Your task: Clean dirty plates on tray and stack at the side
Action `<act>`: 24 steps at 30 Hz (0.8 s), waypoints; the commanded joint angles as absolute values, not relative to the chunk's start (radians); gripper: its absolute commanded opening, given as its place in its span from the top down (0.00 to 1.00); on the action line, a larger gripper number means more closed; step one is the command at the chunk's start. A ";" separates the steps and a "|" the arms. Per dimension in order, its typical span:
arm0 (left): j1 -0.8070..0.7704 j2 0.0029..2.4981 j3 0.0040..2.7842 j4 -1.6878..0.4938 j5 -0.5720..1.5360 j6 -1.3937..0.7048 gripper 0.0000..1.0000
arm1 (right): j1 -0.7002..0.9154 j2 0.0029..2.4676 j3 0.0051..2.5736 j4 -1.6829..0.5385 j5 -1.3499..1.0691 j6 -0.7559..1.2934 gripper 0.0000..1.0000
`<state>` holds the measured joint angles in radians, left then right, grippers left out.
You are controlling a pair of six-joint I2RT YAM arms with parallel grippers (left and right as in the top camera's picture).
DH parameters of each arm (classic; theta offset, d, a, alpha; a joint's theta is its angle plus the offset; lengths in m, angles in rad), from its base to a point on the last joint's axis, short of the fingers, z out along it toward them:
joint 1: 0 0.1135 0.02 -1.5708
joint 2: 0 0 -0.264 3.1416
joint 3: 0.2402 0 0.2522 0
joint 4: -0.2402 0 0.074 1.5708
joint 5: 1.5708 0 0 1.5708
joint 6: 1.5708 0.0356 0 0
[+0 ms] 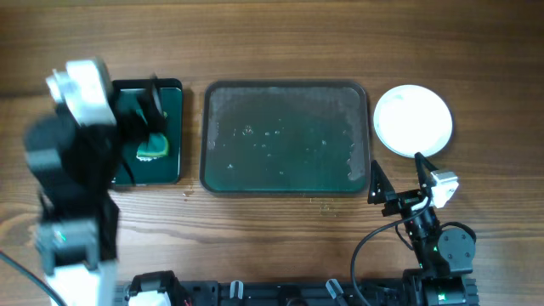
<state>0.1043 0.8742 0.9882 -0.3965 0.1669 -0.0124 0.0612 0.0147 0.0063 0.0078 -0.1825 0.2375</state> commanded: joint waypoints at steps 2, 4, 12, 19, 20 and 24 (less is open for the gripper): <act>0.062 0.628 0.593 -0.144 0.168 -0.008 0.00 | 0.066 0.005 0.005 0.013 -0.173 0.246 0.00; 0.050 0.537 0.471 -0.067 0.154 -0.014 0.00 | 0.066 0.005 0.005 0.013 -0.173 0.246 0.00; 0.043 0.171 0.127 0.020 0.046 -0.139 0.00 | 0.066 0.005 0.005 0.013 -0.173 0.246 0.00; 0.043 0.026 0.006 0.016 0.024 -0.136 0.00 | 0.066 0.005 0.005 0.013 -0.173 0.246 0.00; 0.043 0.018 0.006 -0.014 0.024 -0.136 0.00 | 0.066 0.005 0.005 0.013 -0.173 0.246 0.00; 0.043 0.003 0.006 -0.078 0.024 -0.134 0.00 | 0.066 0.005 0.005 0.013 -0.173 0.247 0.00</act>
